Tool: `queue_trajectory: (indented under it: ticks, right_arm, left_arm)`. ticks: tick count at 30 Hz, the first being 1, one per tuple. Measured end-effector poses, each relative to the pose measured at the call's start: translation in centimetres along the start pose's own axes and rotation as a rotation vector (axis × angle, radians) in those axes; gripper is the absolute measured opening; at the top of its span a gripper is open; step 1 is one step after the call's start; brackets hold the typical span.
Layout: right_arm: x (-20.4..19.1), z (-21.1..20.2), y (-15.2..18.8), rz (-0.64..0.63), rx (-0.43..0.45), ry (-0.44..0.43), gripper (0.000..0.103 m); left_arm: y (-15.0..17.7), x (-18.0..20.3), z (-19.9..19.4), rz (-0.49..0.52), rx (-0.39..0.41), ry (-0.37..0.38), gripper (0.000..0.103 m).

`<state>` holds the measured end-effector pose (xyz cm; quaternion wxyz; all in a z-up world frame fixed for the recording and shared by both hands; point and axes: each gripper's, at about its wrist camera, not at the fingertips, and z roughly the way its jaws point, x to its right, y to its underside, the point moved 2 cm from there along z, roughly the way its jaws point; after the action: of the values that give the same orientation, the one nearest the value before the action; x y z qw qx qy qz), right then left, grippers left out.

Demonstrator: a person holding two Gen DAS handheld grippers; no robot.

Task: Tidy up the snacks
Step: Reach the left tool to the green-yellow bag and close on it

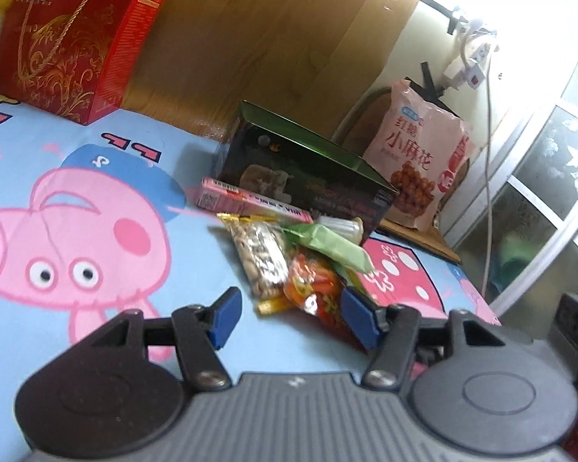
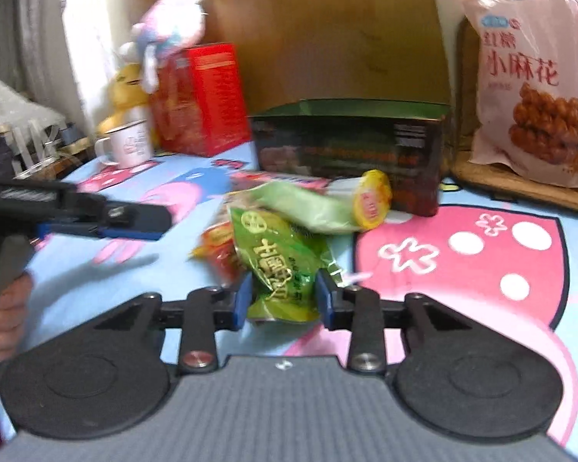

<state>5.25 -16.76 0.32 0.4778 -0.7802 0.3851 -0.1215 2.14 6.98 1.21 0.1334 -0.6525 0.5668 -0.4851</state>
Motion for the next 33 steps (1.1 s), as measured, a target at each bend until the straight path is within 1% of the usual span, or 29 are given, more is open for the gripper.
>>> queue_trajectory:
  ticks: [2, 4, 6, 7, 8, 9, 11, 15, 19, 20, 22, 23, 24, 25, 26, 27, 30, 31, 32, 33]
  right_arm:
    - [-1.3, -1.0, 1.0, -0.059, -0.002, -0.032, 0.036]
    - [-3.3, -2.1, 2.4, -0.158, 0.004, -0.058, 0.036]
    - [-5.3, -2.8, 3.3, -0.271, 0.003, -0.077, 0.037]
    - [-6.2, -2.9, 3.5, -0.312, 0.001, -0.087, 0.037]
    - [-6.7, -2.9, 3.7, -0.340, 0.005, -0.088, 0.044]
    - [-7.1, -2.7, 3.7, -0.358, -0.003, -0.086, 0.054]
    - [-7.2, -2.4, 3.7, -0.346, -0.019, -0.082, 0.056]
    - [-6.3, -2.7, 3.8, -0.269, -0.038, -0.071, 0.057]
    - [-5.2, -3.0, 3.9, -0.196, -0.037, -0.030, 0.057]
    - [-5.2, -3.0, 4.0, -0.182, -0.033, -0.024, 0.057]
    - [-5.0, -3.0, 4.1, -0.167, -0.031, -0.015, 0.057]
    - [-5.1, -2.9, 4.1, -0.165, -0.031, -0.013, 0.057]
    - [-5.2, -2.9, 4.1, -0.169, -0.031, -0.011, 0.057]
    - [-5.3, -2.9, 4.2, -0.175, -0.032, -0.008, 0.057]
    - [-5.3, -2.9, 4.2, -0.178, -0.032, -0.008, 0.057]
    - [-5.3, -3.0, 4.2, -0.178, -0.031, -0.008, 0.057]
    - [-4.9, -3.3, 4.1, -0.152, -0.012, -0.009, 0.058]
    - [-4.7, -3.5, 4.0, -0.137, -0.004, -0.008, 0.062]
    - [-4.4, -3.6, 4.0, -0.122, 0.003, 0.003, 0.070]
    - [-4.2, -3.7, 4.0, -0.104, 0.008, 0.016, 0.072]
  left_arm:
    - [0.6, 0.1, -0.5, 0.005, -0.007, 0.024, 0.059]
    - [1.2, 0.3, -1.0, 0.007, -0.020, 0.069, 0.059]
    - [1.8, 0.4, -1.4, 0.007, -0.032, 0.110, 0.063]
    - [2.0, 0.6, -1.6, 0.011, -0.034, 0.121, 0.063]
    - [2.1, 0.7, -1.7, 0.017, -0.038, 0.126, 0.063]
    - [2.2, 0.9, -1.8, 0.023, -0.042, 0.125, 0.063]
    - [2.2, 0.9, -1.9, 0.025, -0.049, 0.127, 0.063]
    - [2.4, 0.5, -1.6, 0.005, -0.086, 0.138, 0.063]
    - [3.3, 0.9, -0.4, -0.011, -0.147, 0.186, 0.063]
    - [3.6, 1.1, 0.0, -0.014, -0.164, 0.198, 0.061]
    - [4.0, 1.6, 0.5, -0.006, -0.168, 0.208, 0.061]
    - [4.1, 2.0, 0.6, 0.001, -0.173, 0.213, 0.057]
    - [4.2, 2.3, 0.9, 0.001, -0.184, 0.225, 0.046]
    - [4.3, 2.5, 1.2, 0.001, -0.195, 0.229, 0.039]
    - [4.5, 2.6, 1.6, 0.010, -0.204, 0.217, 0.024]
    - [4.7, 2.7, 1.8, 0.018, -0.207, 0.206, 0.023]
    - [4.6, 2.6, 1.6, 0.016, -0.182, 0.215, 0.018]
    - [4.5, 2.5, 1.3, 0.020, -0.169, 0.218, 0.017]
    - [4.4, 2.4, 1.1, 0.024, -0.157, 0.228, 0.015]
    - [4.3, 2.3, 0.8, 0.024, -0.145, 0.242, 0.014]
